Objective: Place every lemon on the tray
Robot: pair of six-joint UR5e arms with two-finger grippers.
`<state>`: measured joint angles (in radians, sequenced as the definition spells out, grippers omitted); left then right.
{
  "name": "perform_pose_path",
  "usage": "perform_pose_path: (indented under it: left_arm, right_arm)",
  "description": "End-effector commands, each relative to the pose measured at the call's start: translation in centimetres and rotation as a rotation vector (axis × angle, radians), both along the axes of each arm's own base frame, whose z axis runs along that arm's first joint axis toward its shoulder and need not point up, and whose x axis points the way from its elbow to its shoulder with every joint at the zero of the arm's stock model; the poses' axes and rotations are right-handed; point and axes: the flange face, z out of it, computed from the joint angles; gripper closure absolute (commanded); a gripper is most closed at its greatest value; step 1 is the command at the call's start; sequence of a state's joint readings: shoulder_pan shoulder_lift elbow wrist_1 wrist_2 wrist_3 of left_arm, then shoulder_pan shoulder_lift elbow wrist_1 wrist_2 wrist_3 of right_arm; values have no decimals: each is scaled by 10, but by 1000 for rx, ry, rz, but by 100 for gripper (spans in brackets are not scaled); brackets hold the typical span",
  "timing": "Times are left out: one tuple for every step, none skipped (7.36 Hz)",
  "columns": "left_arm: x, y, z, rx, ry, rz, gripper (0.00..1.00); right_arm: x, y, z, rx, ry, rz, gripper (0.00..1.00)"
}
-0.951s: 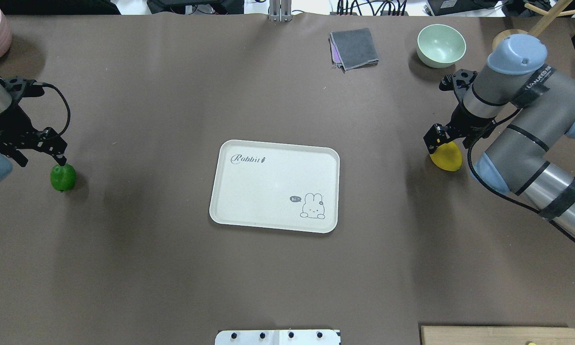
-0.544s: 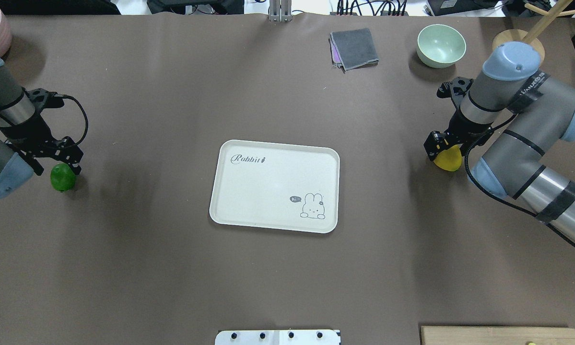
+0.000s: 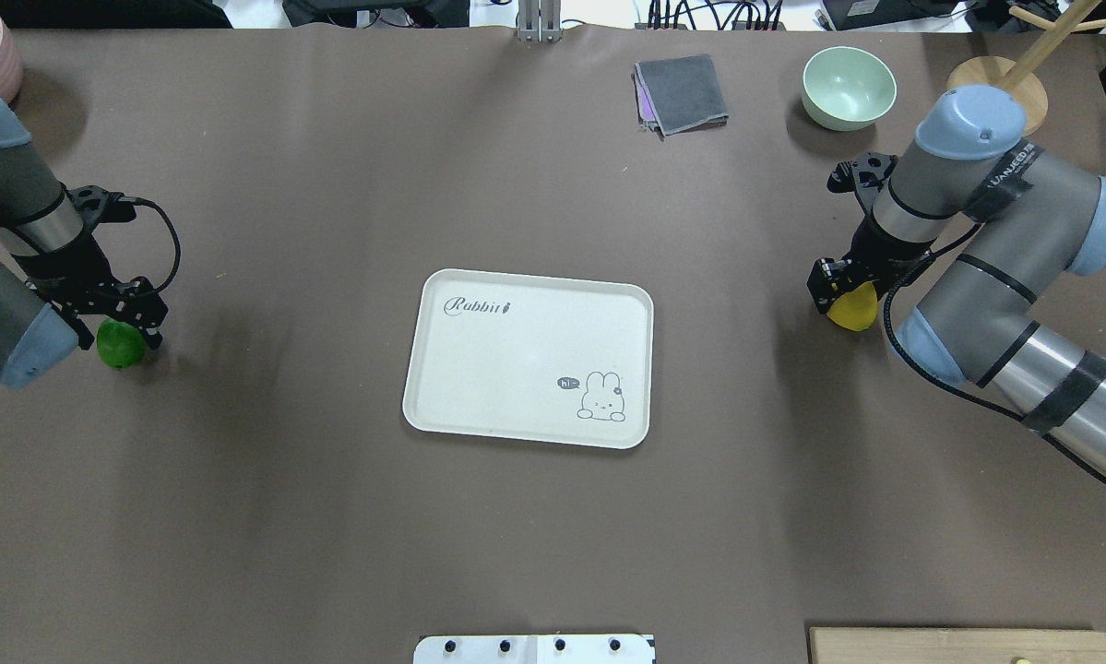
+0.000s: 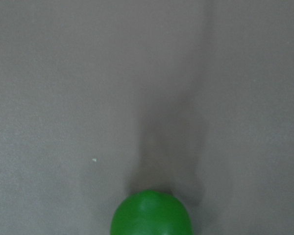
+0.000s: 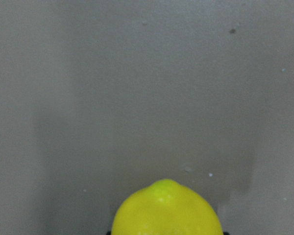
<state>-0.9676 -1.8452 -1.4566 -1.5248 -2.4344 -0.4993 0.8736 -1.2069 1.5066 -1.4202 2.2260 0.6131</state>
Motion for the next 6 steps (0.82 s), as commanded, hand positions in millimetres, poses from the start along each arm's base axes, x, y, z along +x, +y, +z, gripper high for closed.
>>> perform_pose_path:
  left_arm:
    - [2, 1, 3, -3, -2, 5, 85]
    - [3, -1, -3, -5, -2, 5, 100]
    - [-5, -6, -10, -2, 2, -10, 100]
    - [-24, -14, -24, -25, 25, -43, 100]
    - [-54, -24, -50, 8, 53, -93, 100]
    - [-66, -20, -92, 79, 95, -106, 100]
  right_arm:
    - [-31, 8, -52, 100, -91, -36, 73]
    - [-57, 10, -97, 149, -128, -60, 74]
    - [-77, 21, -126, 189, -148, -83, 74]
    - [-96, 40, -142, 225, -160, -108, 75]
    - [-120, 52, -165, 259, -175, -133, 76]
    - [-135, 61, -181, 296, -179, -140, 76]
